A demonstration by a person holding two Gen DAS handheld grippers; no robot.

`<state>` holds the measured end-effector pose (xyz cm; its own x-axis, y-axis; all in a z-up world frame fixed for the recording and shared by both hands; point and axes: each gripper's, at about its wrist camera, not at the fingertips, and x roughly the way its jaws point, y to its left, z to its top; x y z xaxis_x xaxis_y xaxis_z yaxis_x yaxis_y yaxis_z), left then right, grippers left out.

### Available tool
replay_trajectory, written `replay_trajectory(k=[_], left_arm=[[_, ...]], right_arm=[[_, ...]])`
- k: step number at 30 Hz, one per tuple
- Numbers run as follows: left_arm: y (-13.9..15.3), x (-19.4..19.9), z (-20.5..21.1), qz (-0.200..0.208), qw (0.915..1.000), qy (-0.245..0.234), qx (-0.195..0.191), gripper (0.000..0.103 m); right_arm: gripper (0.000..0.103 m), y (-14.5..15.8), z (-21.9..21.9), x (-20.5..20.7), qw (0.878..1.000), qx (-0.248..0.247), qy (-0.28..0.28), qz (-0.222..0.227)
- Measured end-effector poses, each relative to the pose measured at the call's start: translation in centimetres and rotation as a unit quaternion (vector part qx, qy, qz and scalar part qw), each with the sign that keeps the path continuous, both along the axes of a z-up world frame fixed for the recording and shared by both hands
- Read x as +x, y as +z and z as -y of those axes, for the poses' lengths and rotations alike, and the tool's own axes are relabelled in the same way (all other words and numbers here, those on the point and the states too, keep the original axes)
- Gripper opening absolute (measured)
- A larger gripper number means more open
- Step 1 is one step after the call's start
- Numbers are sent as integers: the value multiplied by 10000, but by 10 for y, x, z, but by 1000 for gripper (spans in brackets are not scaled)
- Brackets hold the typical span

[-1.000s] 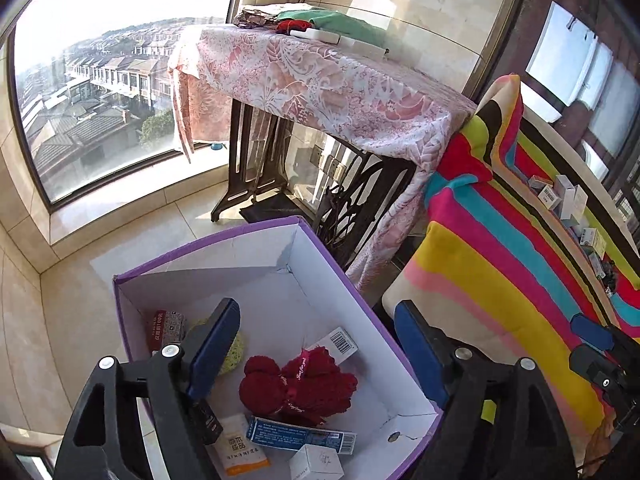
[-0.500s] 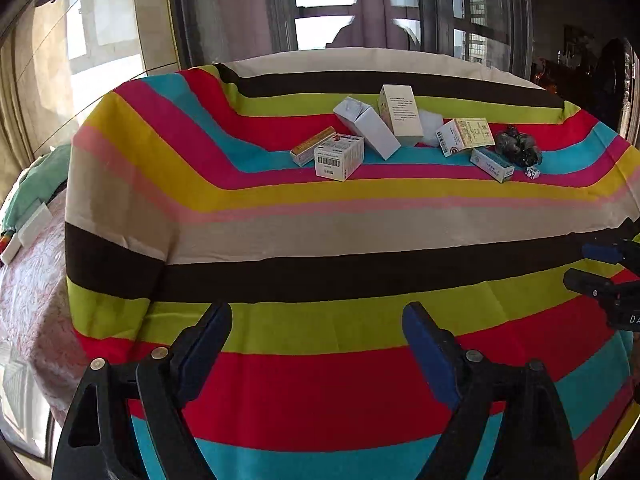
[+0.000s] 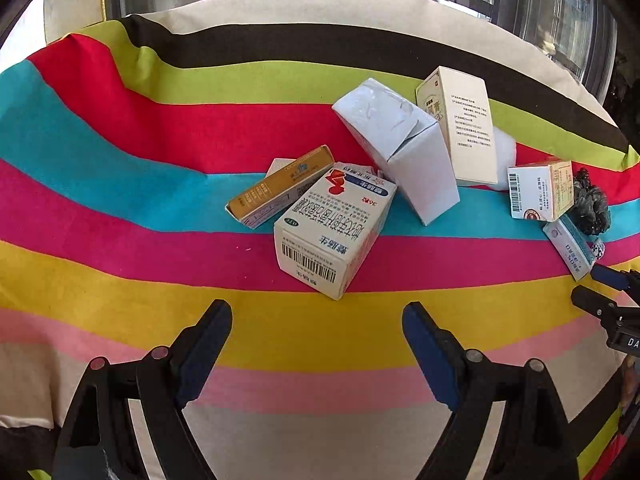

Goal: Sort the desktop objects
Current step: 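Reach both tools back toward the boxes on the table, then grasp the white medicine box with the left tool while the right tool grasps the teal box, then carry the white medicine box in the left tool while the right tool carries the teal box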

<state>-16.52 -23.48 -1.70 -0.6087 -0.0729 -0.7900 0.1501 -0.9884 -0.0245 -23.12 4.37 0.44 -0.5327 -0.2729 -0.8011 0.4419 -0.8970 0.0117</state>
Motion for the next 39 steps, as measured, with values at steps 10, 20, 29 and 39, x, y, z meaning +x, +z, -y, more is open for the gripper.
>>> replay_trajectory(k=[10,20,29,39], left_arm=[[-7,-44,1,136,9998,-79,-85,87],[-1,62,-28,-64,9988,-478,14,40],[8,183,-42,-133,9990,-215,362,40],[7,265,-55,-287,9987,169,387,40]], right_arm=[[87,0,26,-34,9999,124,49,-41],[36,9,18,67,9978,113,642,-129],[36,13,7,186,9971,-22,743,-188],[36,5,7,273,9952,-41,905,-357]])
